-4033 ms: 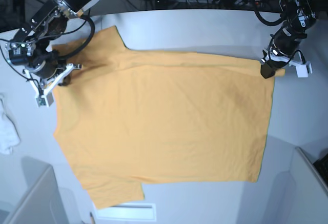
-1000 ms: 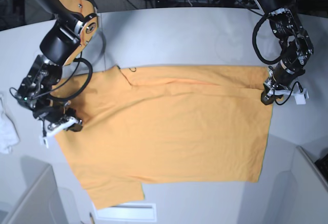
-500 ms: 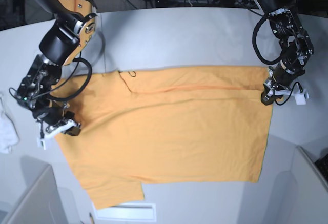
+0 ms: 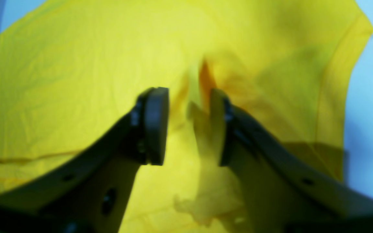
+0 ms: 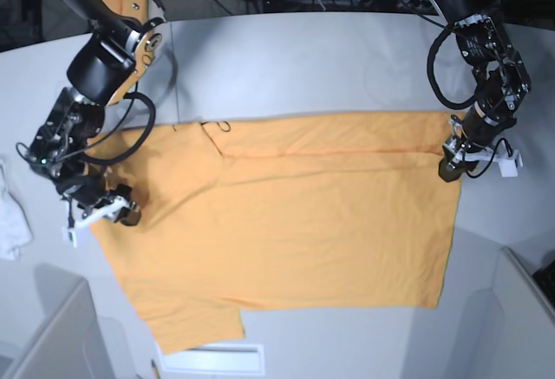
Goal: Fold the T-shirt properly
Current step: 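Pull the folded edge back toward the robot with both grippers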
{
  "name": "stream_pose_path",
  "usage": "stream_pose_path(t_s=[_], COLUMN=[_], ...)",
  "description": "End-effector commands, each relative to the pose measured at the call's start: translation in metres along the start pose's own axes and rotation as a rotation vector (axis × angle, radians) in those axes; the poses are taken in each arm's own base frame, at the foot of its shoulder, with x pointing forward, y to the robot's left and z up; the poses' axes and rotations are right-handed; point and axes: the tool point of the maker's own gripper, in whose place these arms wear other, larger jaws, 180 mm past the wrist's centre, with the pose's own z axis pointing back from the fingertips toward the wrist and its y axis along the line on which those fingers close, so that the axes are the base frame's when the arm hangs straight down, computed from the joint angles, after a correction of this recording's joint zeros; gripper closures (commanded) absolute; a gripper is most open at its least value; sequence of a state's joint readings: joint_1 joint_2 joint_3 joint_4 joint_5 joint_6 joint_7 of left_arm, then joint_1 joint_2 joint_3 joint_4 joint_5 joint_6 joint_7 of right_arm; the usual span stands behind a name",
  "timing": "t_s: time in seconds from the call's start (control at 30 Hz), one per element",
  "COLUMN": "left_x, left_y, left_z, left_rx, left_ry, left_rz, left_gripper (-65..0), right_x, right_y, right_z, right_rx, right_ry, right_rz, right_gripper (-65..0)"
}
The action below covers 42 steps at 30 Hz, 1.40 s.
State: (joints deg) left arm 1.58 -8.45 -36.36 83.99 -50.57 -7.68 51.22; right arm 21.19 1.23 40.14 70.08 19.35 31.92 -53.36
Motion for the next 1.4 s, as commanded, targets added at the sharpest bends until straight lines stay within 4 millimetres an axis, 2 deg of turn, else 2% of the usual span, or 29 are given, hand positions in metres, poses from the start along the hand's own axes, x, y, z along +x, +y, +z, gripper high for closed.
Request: stream_pose_path(t_s=[0.0,0.07,0.13,0.2,0.3,0.47,0.57,0.7,0.77,0.93,1.03,1.13,1.2,1.37], left_x=[0.018,0.021,0.028,0.038,0.04,0.02,0.007,-0.005,-0.013,-0.017,-0.01,-0.011,-0.017,-0.024], left_y=[-0.01,-0.013,-0.015,-0.013,-0.007,-0.004,0.004,0.014,0.019,0.038,0.048,0.049,0.052,0.055], left_z=[0.003,0.003,0.004,0.013,0.031,0.057,0.066,0.069,0.072,0.083,0.091,0.092,0.09,0.089], left_rx=[-0.029,-0.035,-0.042,-0.038,-0.025,-0.07,-0.062,-0.035,-0.022,0.024,0.047,0.058,0.079,0.094], left_ry=[-0.05,-0.058,-0.085,-0.126,-0.154,-0.133,-0.107,-0.082,-0.072,-0.084,-0.119,-0.114,-0.106,-0.1], left_rz=[-0.019,-0.025,-0.024,-0.027,-0.038,0.005,0.018,0.024,0.038,0.072,0.074,-0.019,-0.043,-0.036], left_gripper=[-28.5,-41.8,-50.4,-55.1,-55.6,-55.6,-55.6,-55.6,-55.6,-55.6,-55.6,-55.6,-55.6,-55.6], right_x=[0.029,0.031,0.035,0.033,0.026,0.007,-0.001,-0.017,-0.031,-0.054,-0.073,-0.092,-0.095,-0.103], right_y=[0.001,-0.008,-0.017,-0.03,-0.048,-0.059,-0.059,-0.063,-0.07,-0.084,-0.086,-0.091,-0.092,-0.089], right_z=[0.01,0.019,0.029,0.042,0.069,0.113,0.132,0.144,0.146,0.147,0.131,0.115,0.108,0.09], right_rx=[0.0,-0.024,-0.049,-0.093,-0.177,-0.287,-0.333,-0.38,-0.404,-0.429,-0.398,-0.37,-0.353,-0.309], right_ry=[-0.087,-0.115,-0.149,-0.178,-0.239,-0.312,-0.335,-0.317,-0.279,-0.227,-0.162,-0.11,-0.106,-0.076], right_rz=[0.016,0.0,-0.016,-0.051,-0.116,-0.139,-0.133,-0.153,-0.201,-0.294,-0.347,-0.43,-0.475,-0.526], right_gripper=[-22.7,-22.7,-22.7,-22.7,-22.7,-22.7,-22.7,-22.7,-22.7,-23.4,-24.2,-30.8,-33.0,-33.5])
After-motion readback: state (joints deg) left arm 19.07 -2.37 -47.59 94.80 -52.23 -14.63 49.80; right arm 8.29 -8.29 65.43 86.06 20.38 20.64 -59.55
